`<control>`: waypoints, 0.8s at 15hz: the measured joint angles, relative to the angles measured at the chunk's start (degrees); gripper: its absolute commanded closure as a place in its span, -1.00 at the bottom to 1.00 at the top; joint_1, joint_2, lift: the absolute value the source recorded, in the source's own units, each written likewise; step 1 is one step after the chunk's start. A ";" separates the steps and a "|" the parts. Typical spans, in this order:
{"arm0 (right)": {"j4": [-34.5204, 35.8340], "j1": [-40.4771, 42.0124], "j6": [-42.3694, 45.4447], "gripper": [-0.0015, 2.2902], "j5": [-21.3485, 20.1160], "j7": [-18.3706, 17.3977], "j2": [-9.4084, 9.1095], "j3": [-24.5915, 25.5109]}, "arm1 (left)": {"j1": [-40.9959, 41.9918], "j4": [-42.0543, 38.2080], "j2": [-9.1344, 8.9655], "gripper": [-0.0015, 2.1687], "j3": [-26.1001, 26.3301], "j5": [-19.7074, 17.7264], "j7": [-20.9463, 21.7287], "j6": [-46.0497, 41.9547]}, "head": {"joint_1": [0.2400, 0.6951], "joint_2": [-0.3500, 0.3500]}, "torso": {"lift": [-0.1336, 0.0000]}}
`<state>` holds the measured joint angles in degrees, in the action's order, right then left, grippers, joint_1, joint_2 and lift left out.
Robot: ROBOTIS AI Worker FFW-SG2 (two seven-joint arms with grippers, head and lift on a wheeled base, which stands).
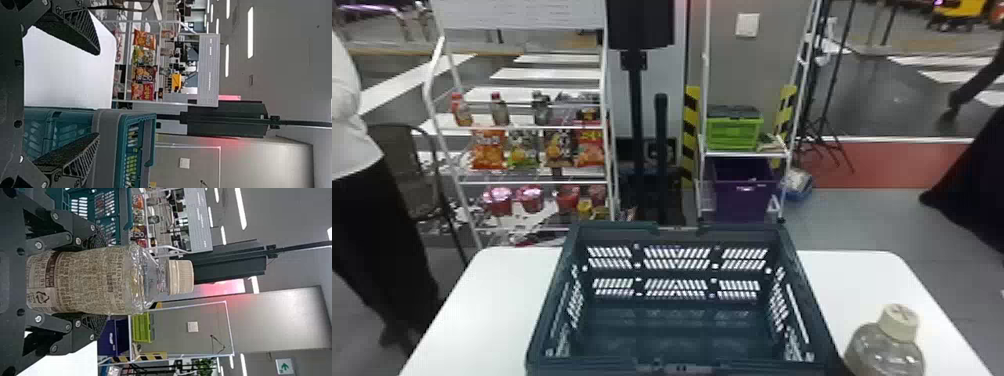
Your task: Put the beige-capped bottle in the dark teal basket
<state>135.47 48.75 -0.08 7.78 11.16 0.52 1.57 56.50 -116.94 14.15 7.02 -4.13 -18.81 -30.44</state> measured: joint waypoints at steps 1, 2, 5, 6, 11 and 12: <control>1.18 -1.59 -3.84 0.92 -0.11 -0.21 0.00 -0.13 | -0.06 0.04 0.00 -0.86 -0.04 -0.03 0.00 0.00 | 0.14 0.00 | 1.00; 2.38 -3.65 -8.36 0.92 -0.19 -0.68 0.00 -0.31 | -0.16 0.14 0.00 -0.86 -0.06 -0.10 0.00 0.00 | 0.14 0.00 | 1.00; 4.74 -10.10 -21.09 0.92 -0.80 -2.12 0.20 -1.72 | -0.39 0.23 0.06 -0.86 -0.14 -0.37 0.00 0.15 | 0.14 0.00 | 1.00; 5.13 -12.54 -25.89 0.92 -1.20 -3.10 0.37 -2.49 | -0.42 0.30 0.08 -0.86 -0.21 -0.46 0.00 0.17 | 0.14 0.00 | 1.00; 5.33 -25.79 -48.41 0.92 -1.69 -8.32 2.29 -7.71 | -0.58 0.87 0.13 -0.86 -0.47 -0.81 0.16 0.35 | 0.14 0.00 | 1.00; 5.04 -28.95 -53.40 0.92 -1.80 -9.15 2.39 -9.02 | -0.58 1.00 0.13 -0.86 -0.61 -0.87 0.23 0.35 | 0.14 0.00 | 1.00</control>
<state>140.51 19.80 -53.47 5.98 2.01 2.91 -7.46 55.92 -115.94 14.28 6.41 -5.01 -18.58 -30.09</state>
